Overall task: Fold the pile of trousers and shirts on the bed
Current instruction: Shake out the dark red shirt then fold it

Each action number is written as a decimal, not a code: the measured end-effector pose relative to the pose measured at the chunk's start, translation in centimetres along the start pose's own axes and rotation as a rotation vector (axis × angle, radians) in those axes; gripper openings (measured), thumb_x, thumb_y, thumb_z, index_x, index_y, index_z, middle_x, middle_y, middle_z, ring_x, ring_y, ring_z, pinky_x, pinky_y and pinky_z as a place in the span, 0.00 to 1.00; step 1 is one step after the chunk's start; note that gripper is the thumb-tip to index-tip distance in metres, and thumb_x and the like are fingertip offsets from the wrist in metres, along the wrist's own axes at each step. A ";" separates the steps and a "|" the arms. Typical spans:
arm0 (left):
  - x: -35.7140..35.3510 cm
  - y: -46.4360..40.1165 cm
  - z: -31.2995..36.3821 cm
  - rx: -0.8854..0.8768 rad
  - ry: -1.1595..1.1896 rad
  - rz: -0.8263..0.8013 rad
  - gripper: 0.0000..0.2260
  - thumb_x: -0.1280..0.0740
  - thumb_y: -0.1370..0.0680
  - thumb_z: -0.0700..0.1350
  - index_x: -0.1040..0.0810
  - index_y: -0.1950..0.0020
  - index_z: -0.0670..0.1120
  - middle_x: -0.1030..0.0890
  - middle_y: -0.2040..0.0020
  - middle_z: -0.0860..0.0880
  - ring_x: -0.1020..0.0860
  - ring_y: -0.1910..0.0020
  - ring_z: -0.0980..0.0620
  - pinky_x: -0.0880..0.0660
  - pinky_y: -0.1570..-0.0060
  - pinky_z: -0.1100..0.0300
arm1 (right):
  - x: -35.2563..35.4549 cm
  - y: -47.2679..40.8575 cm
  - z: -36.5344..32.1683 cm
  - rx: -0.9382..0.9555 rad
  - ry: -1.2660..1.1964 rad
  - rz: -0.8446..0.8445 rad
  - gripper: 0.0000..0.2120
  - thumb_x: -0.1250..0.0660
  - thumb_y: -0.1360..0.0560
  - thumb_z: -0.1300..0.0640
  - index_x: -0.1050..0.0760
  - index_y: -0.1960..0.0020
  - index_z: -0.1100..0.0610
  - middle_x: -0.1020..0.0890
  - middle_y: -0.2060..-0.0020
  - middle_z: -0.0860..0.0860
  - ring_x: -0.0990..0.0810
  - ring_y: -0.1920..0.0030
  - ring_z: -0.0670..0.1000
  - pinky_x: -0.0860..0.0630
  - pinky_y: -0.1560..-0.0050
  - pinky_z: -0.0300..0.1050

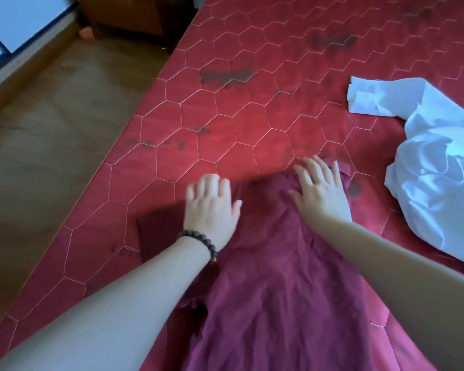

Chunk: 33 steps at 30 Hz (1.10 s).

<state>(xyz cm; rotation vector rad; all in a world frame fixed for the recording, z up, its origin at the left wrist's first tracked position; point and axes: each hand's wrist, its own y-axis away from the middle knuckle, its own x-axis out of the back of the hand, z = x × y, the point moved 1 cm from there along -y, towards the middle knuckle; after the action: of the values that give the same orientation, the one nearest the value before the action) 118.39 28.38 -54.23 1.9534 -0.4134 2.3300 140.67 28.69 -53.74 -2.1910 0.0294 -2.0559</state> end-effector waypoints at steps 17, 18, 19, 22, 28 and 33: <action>-6.1 2.4 6.7 -0.018 -0.050 -0.239 0.37 0.54 0.26 0.70 0.50 0.21 0.54 0.46 0.21 0.44 0.54 0.23 0.36 0.56 0.28 0.34 | -4.3 4.7 4.6 -0.444 0.018 -0.235 0.31 0.59 0.22 0.34 0.56 0.22 0.42 0.53 0.21 0.49 0.57 0.22 0.50 0.60 0.25 0.61; -6.2 2.4 6.7 -0.016 -0.057 -0.244 0.37 0.54 0.26 0.70 0.50 0.21 0.54 0.47 0.21 0.43 0.55 0.23 0.35 0.56 0.29 0.33 | -4.2 4.6 4.8 -0.523 -0.022 -0.247 0.31 0.58 0.22 0.35 0.56 0.22 0.43 0.53 0.21 0.50 0.57 0.22 0.50 0.58 0.25 0.63; -6.1 2.4 6.7 -0.013 -0.061 -0.245 0.37 0.54 0.26 0.70 0.50 0.21 0.54 0.47 0.21 0.43 0.54 0.23 0.35 0.56 0.29 0.33 | -3.9 4.4 4.6 -0.571 -0.033 -0.232 0.31 0.56 0.21 0.37 0.55 0.21 0.46 0.53 0.21 0.51 0.58 0.22 0.51 0.58 0.26 0.64; -6.1 2.3 6.7 -0.007 -0.072 -0.256 0.37 0.53 0.26 0.70 0.49 0.21 0.53 0.48 0.21 0.43 0.53 0.23 0.35 0.55 0.29 0.33 | -2.9 4.0 1.8 -0.418 -0.030 -0.005 0.28 0.45 0.21 0.51 0.43 0.23 0.58 0.45 0.22 0.55 0.51 0.22 0.55 0.58 0.26 0.63; -6.1 2.4 6.7 -0.014 -0.092 -0.271 0.37 0.53 0.26 0.69 0.50 0.21 0.54 0.49 0.20 0.43 0.53 0.23 0.35 0.55 0.29 0.32 | -4.4 6.9 -1.8 -0.107 -0.218 -0.139 0.26 0.51 0.22 0.55 0.38 0.24 0.56 0.39 0.24 0.50 0.44 0.23 0.50 0.53 0.23 0.51; -6.1 2.3 6.8 -0.013 -0.103 -0.275 0.37 0.56 0.25 0.70 0.51 0.20 0.54 0.50 0.20 0.43 0.54 0.23 0.35 0.55 0.29 0.32 | -3.6 9.2 2.6 -0.220 0.013 -0.156 0.28 0.55 0.20 0.44 0.44 0.22 0.51 0.43 0.23 0.46 0.48 0.23 0.46 0.57 0.24 0.60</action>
<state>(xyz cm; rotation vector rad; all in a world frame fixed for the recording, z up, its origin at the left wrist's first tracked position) 125.48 25.20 -59.55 1.9863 -0.1526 2.0606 143.78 20.22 -58.54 -2.3766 0.0922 -2.2472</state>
